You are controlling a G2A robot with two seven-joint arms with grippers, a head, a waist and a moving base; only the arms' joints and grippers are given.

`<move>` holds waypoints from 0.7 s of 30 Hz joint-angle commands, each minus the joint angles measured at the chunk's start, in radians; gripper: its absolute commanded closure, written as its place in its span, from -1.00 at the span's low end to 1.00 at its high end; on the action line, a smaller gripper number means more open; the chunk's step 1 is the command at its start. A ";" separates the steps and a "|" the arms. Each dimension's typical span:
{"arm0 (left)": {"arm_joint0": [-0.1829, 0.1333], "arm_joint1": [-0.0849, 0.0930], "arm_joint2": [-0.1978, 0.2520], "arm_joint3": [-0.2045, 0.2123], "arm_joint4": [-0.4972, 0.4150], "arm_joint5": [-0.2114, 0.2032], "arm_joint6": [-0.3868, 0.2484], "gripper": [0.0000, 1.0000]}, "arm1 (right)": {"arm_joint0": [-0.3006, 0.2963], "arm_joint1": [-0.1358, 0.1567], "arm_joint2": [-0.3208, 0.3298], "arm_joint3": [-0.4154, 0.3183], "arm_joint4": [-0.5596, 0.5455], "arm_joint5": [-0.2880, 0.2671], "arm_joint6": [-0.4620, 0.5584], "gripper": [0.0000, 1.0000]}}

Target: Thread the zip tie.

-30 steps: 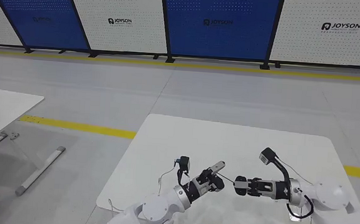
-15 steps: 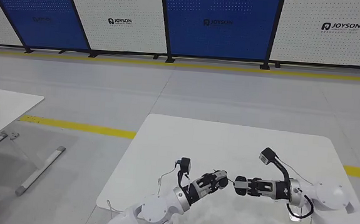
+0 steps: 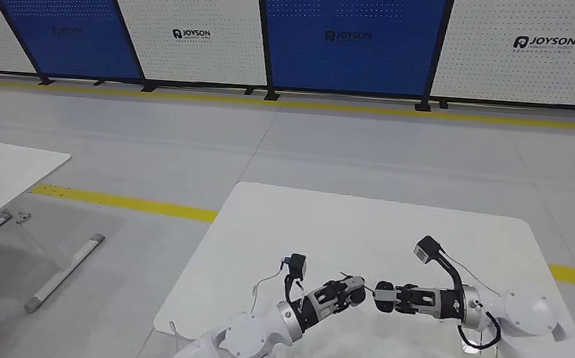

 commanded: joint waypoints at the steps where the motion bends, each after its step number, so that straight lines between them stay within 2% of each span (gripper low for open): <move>1: 0.002 0.000 -0.003 -0.001 -0.001 0.001 -0.004 0.44 | 0.000 0.000 0.000 0.000 0.000 0.000 0.000 1.00; 3: 0.003 0.000 -0.005 -0.001 0.001 0.002 -0.006 0.64 | 0.000 0.000 0.000 0.000 0.000 0.000 0.000 1.00; 5: 0.003 0.000 -0.006 -0.001 0.003 0.002 -0.006 0.94 | 0.000 0.000 0.000 0.000 0.000 0.000 0.000 1.00; 6: 0.003 -0.001 -0.007 -0.001 0.003 0.002 -0.006 1.00 | 0.000 0.000 0.000 0.000 0.000 0.000 0.000 1.00; 21: 0.008 -0.004 -0.013 0.000 0.011 -0.005 -0.016 1.00 | 0.000 0.000 0.000 0.000 0.000 0.000 0.000 1.00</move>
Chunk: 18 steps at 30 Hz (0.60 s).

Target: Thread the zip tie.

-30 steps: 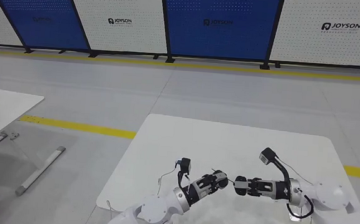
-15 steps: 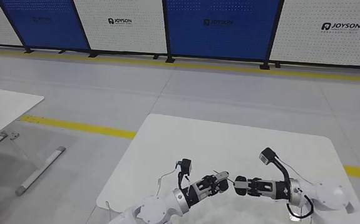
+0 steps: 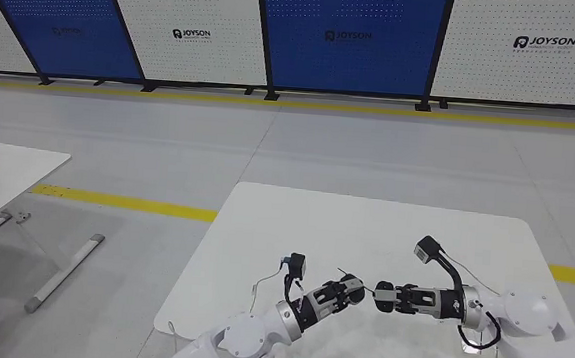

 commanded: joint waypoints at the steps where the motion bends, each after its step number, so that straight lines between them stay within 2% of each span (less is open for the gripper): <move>1: 0.002 0.000 0.000 -0.001 0.005 -0.002 0.001 1.00 | -0.002 0.000 0.000 -0.002 -0.001 0.001 -0.005 1.00; 2: 0.003 -0.001 0.000 -0.001 0.008 -0.004 0.003 1.00 | -0.010 -0.001 -0.001 -0.014 -0.008 0.007 -0.024 0.50; 3: 0.003 -0.001 0.000 -0.001 0.009 -0.005 0.005 1.00 | -0.014 0.000 0.002 -0.019 -0.011 0.011 -0.034 -1.00; 7: 0.008 -0.003 -0.002 -0.003 0.014 -0.005 0.034 1.00 | -0.031 0.006 0.027 -0.028 -0.012 0.016 -0.042 -1.00; 12: 0.007 -0.010 -0.003 -0.005 0.052 0.015 0.132 1.00 | -0.072 0.023 0.094 -0.031 0.013 -0.006 -0.032 -1.00; 15: 0.003 -0.015 -0.003 -0.002 0.063 0.042 0.182 1.00 | -0.106 0.036 0.142 -0.044 0.018 -0.017 -0.032 -1.00; 18: -0.003 -0.021 -0.007 0.007 0.071 0.100 0.260 1.00 | -0.145 0.046 0.190 -0.062 0.032 -0.038 -0.062 -1.00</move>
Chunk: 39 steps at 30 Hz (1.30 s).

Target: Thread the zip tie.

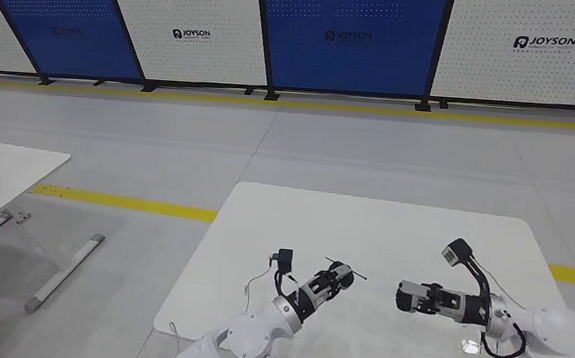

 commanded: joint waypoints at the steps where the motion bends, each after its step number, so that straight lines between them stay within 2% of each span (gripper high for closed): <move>1: -0.005 -0.004 0.002 0.007 -0.001 0.032 0.038 1.00 | -0.021 0.004 0.023 -0.011 0.010 -0.011 -0.011 -1.00; 5: -0.003 -0.008 -0.003 0.015 -0.081 0.062 -0.005 1.00 | -0.021 0.004 0.023 -0.011 0.010 -0.011 -0.011 -1.00; 15: -0.003 -0.008 -0.003 0.016 -0.081 0.062 -0.003 1.00 | -0.021 0.004 0.023 -0.011 0.010 -0.011 -0.011 -1.00; 18: -0.006 -0.011 -0.010 0.026 -0.099 0.051 0.002 1.00 | -0.021 0.004 0.023 -0.011 0.010 -0.011 -0.011 -1.00; 21: 0.000 -0.011 -0.034 0.009 -0.127 0.018 -0.004 1.00 | -0.021 0.004 0.023 -0.011 0.010 -0.011 -0.011 -1.00; 23: 0.013 -0.007 -0.060 -0.022 -0.127 -0.011 -0.006 1.00 | -0.021 0.004 0.023 -0.011 0.010 -0.011 -0.011 -1.00; 25: 0.032 -0.002 -0.086 -0.058 -0.126 -0.020 -0.017 1.00 | -0.021 0.004 0.023 -0.011 0.010 -0.011 -0.011 -1.00; 28: 0.075 0.011 -0.143 -0.138 -0.091 -0.031 -0.042 1.00 | -0.021 0.004 0.023 -0.011 0.010 -0.011 -0.011 -1.00; 30: 0.115 0.023 -0.188 -0.203 -0.030 -0.027 -0.063 1.00 | -0.021 0.004 0.023 -0.011 0.010 -0.011 -0.011 -1.00; 31: 0.136 0.029 -0.202 -0.231 -0.010 -0.011 -0.085 1.00 | -0.021 0.004 0.023 -0.011 0.010 -0.011 -0.011 -1.00; 32: 0.159 0.037 -0.226 -0.272 0.031 0.028 -0.119 1.00 | -0.021 0.004 0.023 -0.011 0.010 -0.011 -0.011 -1.00; 34: 0.200 0.047 -0.262 -0.331 0.099 0.060 -0.125 1.00 | -0.021 0.004 0.023 -0.011 0.010 -0.011 -0.011 -1.00; 36: 0.241 0.057 -0.292 -0.395 0.157 0.110 -0.154 1.00 | -0.021 0.004 0.023 -0.011 0.010 -0.011 -0.011 -1.00; 39: 0.285 0.064 -0.326 -0.457 0.188 0.156 -0.160 1.00 | -0.021 0.004 0.023 -0.011 0.010 -0.011 -0.011 -1.00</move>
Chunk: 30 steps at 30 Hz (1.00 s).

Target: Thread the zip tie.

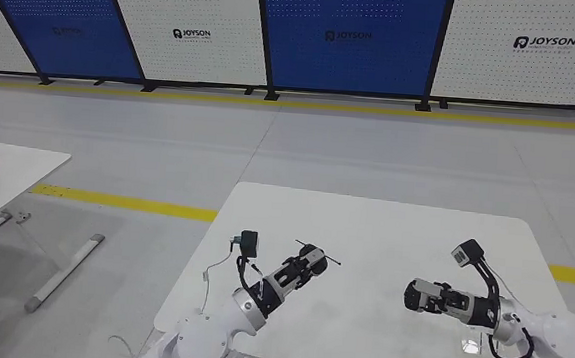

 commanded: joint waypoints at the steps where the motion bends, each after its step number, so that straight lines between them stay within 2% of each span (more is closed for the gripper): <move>1: 0.024 0.001 -0.019 -0.029 -0.011 0.028 0.011 1.00 | 0.000 0.000 0.000 0.000 0.000 0.000 0.000 -1.00; 13: 0.022 0.000 -0.017 -0.027 -0.020 0.027 0.015 1.00 | 0.000 0.000 0.000 0.000 0.000 0.000 0.000 -1.00; 16: 0.017 -0.003 -0.014 -0.050 -0.040 -0.015 0.032 1.00 | 0.000 0.000 0.000 0.000 0.000 0.000 0.000 -1.00; 17: 0.024 -0.003 -0.025 -0.077 -0.047 -0.039 0.040 1.00 | 0.000 0.000 0.000 0.000 0.000 0.000 0.000 -1.00; 21: 0.077 0.000 -0.081 -0.178 -0.071 -0.101 0.050 1.00 | 0.000 0.000 0.000 0.000 0.000 0.000 0.000 -1.00; 24: 0.121 0.003 -0.123 -0.235 -0.094 -0.138 0.036 1.00 | 0.000 0.000 0.000 0.000 0.000 0.000 0.000 -1.00; 27: 0.139 0.003 -0.144 -0.235 -0.148 -0.198 0.014 1.00 | 0.000 0.000 0.000 0.000 0.000 0.000 0.000 -1.00; 30: 0.139 0.003 -0.144 -0.235 -0.148 -0.198 0.014 1.00 | 0.000 0.000 0.000 0.000 0.000 0.000 0.000 -1.00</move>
